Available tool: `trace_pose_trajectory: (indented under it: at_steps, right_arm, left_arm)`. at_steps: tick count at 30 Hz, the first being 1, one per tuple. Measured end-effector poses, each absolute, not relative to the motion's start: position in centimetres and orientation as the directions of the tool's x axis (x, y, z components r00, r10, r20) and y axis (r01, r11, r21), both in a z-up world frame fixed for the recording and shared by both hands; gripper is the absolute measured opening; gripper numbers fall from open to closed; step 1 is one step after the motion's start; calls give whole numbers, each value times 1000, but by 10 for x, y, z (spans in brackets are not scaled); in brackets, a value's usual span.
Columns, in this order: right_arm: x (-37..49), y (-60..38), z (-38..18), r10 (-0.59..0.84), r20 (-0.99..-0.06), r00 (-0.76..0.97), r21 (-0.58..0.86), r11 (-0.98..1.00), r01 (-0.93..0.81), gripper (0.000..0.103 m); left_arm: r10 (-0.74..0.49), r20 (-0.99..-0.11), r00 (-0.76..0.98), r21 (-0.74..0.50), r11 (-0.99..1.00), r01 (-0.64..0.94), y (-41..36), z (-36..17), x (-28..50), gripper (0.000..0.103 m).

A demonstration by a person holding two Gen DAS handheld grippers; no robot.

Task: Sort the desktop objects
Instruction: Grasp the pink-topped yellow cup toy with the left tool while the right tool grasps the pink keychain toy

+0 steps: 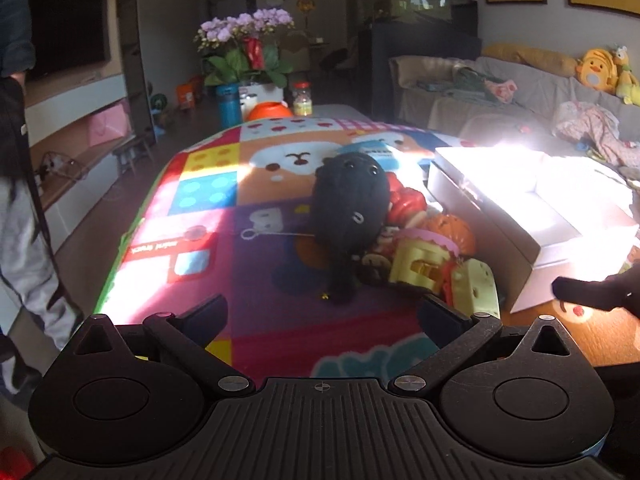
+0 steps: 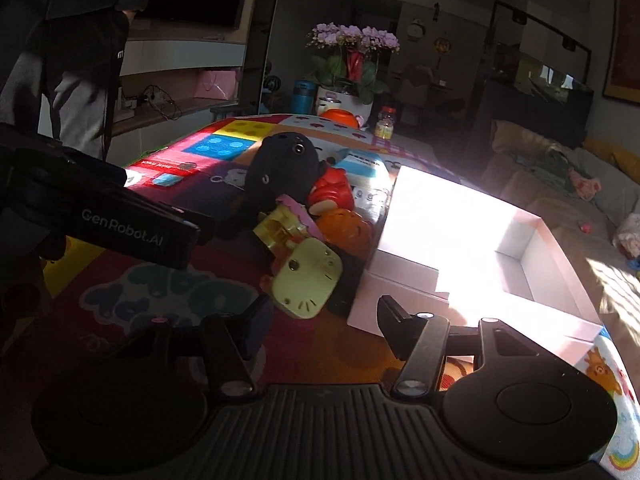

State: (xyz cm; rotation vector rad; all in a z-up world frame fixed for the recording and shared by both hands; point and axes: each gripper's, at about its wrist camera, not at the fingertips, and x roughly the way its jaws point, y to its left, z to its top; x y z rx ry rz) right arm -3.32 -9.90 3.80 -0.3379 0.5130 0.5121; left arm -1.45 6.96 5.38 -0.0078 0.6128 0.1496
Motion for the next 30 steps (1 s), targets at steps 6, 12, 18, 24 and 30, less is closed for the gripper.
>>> trace_pose_trajectory:
  at_steps: [6, 12, 18, 24, 30]
  right_arm:
    - [-18, -55, 19, 299, -554, 777, -268, 819, -507, 45]
    - [-46, -100, 51, 379, -508, 773, -178, 832, -525, 15]
    - [-52, -192, 68, 284, -521, 805, -84, 921, -380, 0]
    - [-39, -247, 54, 230, -576, 784, 38, 966, -256, 1]
    - [-54, -216, 43, 350, -589, 729, 49, 915, -401, 20]
  left_arm:
    - [142, -558, 818, 27, 988, -152, 78, 61, -15, 103]
    - [75, -566, 821, -4, 996, -94, 69, 56, -16, 103]
    - [-60, -585, 809, 8, 997, 80, 28, 42, -11, 103]
    - [-46, -630, 775, 25, 997, 79, 11, 30, 23, 70]
    - [6, -637, 771, 82, 995, 60, 8, 23, 59, 69]
